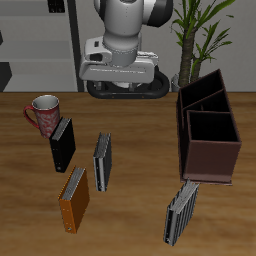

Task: Place the black book into the left desk caddy's left compartment

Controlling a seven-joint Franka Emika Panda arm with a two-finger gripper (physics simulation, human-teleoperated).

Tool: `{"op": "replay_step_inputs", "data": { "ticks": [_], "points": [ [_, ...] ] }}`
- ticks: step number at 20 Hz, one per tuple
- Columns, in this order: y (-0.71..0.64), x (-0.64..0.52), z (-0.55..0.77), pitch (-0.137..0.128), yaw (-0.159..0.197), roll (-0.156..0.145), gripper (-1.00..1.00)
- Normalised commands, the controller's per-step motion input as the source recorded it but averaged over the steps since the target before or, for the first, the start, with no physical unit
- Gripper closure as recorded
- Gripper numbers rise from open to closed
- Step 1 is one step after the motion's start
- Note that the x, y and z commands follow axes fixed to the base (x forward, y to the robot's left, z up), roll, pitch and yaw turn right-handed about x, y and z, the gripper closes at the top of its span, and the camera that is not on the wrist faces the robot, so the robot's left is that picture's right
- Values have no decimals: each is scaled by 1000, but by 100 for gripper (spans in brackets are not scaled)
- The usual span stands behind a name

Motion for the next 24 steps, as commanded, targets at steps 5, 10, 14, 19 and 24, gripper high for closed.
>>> {"op": "replay_step_inputs", "data": {
  "ticks": [5,10,14,19,24],
  "points": [
    [-448,88,19,-33,21,21,-100],
    [-540,70,-43,-60,8,-42,-100],
    [-499,28,-165,-28,-13,-57,-100],
    [-392,-49,-322,5,-17,-43,-100],
    [-196,-39,-278,-6,-7,-21,-100]
  ]
}}
